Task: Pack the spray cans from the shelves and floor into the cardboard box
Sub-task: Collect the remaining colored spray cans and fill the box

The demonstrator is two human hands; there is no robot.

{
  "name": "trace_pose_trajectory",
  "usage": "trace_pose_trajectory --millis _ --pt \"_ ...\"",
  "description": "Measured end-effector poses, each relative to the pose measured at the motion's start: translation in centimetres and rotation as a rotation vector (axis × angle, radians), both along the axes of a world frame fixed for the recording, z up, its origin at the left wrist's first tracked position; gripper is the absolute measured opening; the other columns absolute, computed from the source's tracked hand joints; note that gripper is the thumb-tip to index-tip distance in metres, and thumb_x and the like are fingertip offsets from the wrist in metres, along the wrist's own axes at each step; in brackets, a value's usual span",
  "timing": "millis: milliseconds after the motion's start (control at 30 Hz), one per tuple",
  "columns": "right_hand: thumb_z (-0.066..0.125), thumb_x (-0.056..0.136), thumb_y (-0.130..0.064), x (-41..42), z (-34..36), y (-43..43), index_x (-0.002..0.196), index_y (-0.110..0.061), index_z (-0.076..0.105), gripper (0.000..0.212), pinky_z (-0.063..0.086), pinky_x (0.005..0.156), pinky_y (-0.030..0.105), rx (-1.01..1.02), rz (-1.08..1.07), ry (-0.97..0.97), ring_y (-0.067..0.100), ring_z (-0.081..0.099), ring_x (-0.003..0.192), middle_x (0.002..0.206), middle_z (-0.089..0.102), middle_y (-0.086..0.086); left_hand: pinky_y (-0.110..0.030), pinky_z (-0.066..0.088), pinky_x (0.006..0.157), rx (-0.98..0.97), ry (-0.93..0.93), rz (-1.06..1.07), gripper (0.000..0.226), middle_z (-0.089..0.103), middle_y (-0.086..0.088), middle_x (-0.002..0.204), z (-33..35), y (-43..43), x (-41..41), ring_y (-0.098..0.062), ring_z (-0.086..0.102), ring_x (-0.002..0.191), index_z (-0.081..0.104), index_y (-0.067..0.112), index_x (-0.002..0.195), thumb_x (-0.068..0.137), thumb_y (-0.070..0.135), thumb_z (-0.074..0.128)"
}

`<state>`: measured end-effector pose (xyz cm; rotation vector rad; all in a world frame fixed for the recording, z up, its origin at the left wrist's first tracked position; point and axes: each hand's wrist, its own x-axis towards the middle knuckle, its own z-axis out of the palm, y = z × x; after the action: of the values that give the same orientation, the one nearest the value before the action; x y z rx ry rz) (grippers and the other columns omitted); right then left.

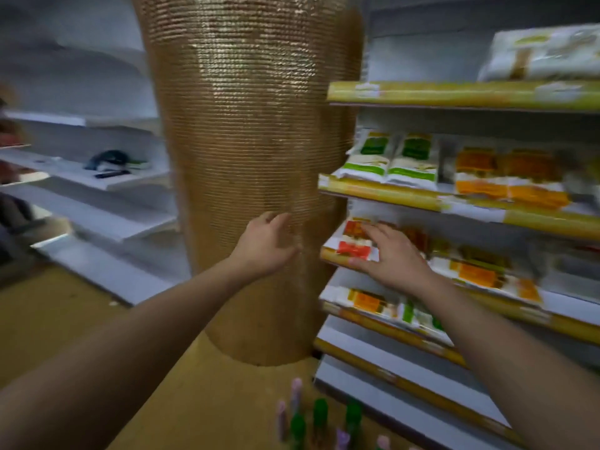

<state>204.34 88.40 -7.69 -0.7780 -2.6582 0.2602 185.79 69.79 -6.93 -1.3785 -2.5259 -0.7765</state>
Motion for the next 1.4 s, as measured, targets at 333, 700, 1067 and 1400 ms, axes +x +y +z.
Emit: trace_pose_trajectory --millis 333,700,1067,1400 --pt "0.066 0.087 -0.059 -16.3 -3.1 3.0 0.156 -0.026 0.030 0.085 0.032 0.119 0.045 -0.134 0.230 -0.031 0.029 0.033 0.144 0.159 0.034 0.008 -0.047 0.033 0.117 -0.004 -0.106 0.207 0.078 0.034 -0.007 0.158 -2.4 1.2 -10.1 -0.028 0.031 0.145 0.037 0.030 0.151 0.085 0.058 0.067" --pt "0.066 0.089 -0.054 -25.9 -9.5 7.4 0.157 -0.029 0.026 0.083 0.031 0.119 0.047 -0.238 0.181 -0.118 0.027 0.029 0.147 0.161 0.030 0.002 -0.048 0.033 0.117 -0.088 -0.213 0.166 0.076 0.032 -0.006 0.159 -9.2 7.6 -19.9 -0.026 0.031 0.145 0.034 0.025 0.154 0.089 0.052 0.065" --pt "0.067 0.089 -0.057 -32.9 -23.5 8.2 0.158 -0.022 0.028 0.086 0.038 0.114 0.041 -0.541 -0.175 -0.310 0.031 0.039 0.142 0.158 0.036 0.011 -0.041 0.034 0.114 -0.370 -0.378 -0.075 0.075 0.035 -0.006 0.158 -23.6 13.6 -32.8 -0.028 0.036 0.143 0.037 0.024 0.152 0.089 0.055 0.064" --pt "0.075 0.070 -0.066 -27.5 -48.1 2.3 0.139 -0.023 0.052 0.084 0.048 0.099 0.040 -0.881 -0.609 -0.355 0.030 0.060 0.120 0.132 0.062 0.007 -0.034 0.038 0.104 -0.614 -0.678 -0.229 0.074 0.047 -0.012 0.148 -46.8 13.5 -31.9 -0.029 0.044 0.133 0.043 0.015 0.148 0.087 0.043 0.073"
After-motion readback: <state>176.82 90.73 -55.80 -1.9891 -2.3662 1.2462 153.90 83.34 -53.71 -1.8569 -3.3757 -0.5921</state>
